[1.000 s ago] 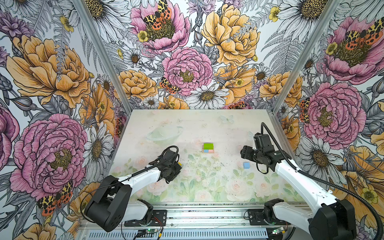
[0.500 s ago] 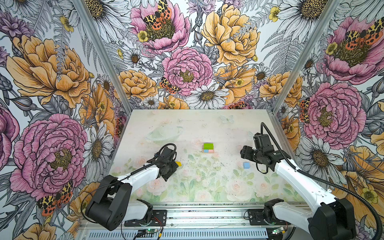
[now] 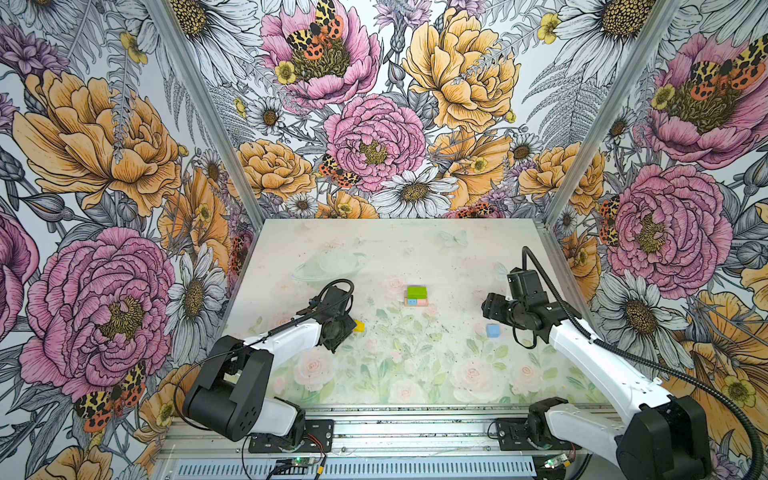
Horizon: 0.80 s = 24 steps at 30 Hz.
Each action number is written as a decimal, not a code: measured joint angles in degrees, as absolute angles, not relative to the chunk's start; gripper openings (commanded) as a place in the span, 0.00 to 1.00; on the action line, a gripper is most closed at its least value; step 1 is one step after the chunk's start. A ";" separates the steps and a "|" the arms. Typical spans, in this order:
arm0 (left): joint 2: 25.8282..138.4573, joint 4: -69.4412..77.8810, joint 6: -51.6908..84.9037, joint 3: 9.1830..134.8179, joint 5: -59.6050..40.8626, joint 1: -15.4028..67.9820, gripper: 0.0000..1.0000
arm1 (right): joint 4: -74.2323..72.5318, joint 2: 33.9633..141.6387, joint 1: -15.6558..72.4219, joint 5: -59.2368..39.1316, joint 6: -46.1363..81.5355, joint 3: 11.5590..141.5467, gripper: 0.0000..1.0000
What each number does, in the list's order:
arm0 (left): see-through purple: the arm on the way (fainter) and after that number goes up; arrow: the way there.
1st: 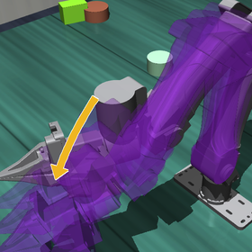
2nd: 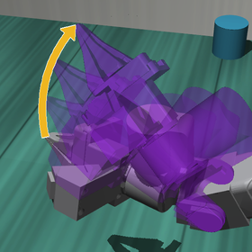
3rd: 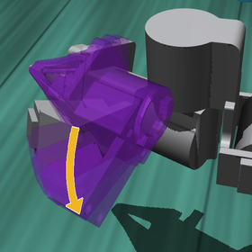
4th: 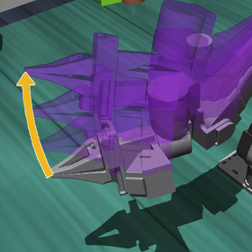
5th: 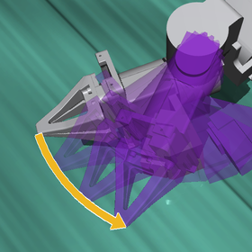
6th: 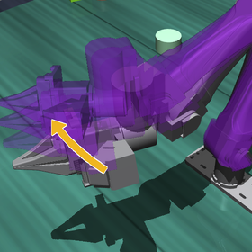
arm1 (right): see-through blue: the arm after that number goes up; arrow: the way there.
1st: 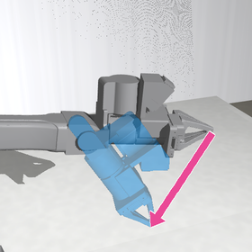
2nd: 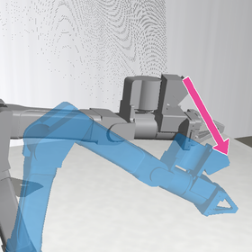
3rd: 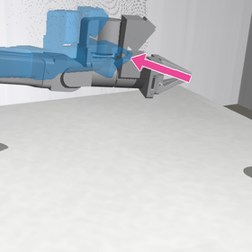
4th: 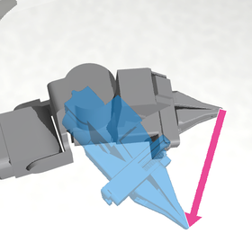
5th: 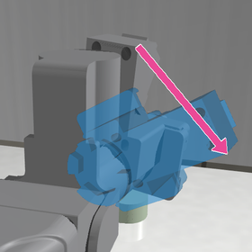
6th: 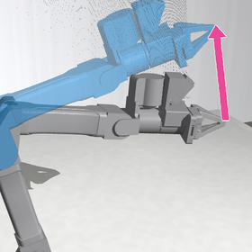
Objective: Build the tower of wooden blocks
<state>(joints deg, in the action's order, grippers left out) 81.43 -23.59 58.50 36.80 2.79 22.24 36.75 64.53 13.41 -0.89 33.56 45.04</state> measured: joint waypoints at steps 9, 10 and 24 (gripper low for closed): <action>83.81 -21.61 57.58 38.39 2.74 20.84 0.14 | 36.75 64.53 13.41 -0.89 33.80 45.04 0.72; 83.96 -21.37 57.47 38.46 2.74 20.73 0.14 | 36.75 64.53 13.41 -0.89 33.85 45.04 0.72; 80.49 -21.82 53.54 39.88 3.11 18.15 0.24 | 36.99 64.51 12.78 -0.73 33.93 45.06 0.72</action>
<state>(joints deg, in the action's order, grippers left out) 80.49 -21.82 53.54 39.88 3.11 18.15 36.99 64.51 12.78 -0.73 33.93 45.06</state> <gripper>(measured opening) 0.212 0.719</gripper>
